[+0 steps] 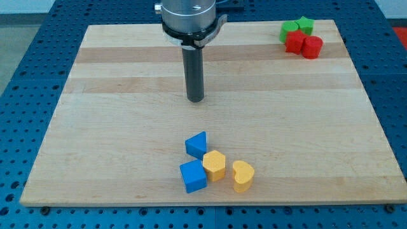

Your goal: Slide the cube into the hexagon

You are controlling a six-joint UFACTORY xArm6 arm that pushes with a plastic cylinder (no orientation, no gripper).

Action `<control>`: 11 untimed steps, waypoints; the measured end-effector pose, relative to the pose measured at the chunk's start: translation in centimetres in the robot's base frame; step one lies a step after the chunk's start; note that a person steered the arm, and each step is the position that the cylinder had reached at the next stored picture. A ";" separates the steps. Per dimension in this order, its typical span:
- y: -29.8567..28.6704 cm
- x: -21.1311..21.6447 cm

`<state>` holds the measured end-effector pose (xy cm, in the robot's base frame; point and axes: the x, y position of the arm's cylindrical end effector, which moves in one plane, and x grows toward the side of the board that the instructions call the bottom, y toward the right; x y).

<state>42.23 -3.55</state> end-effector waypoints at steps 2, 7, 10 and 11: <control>-1.2 0.0; -6.1 16.7; -2.7 19.6; 0.7 19.5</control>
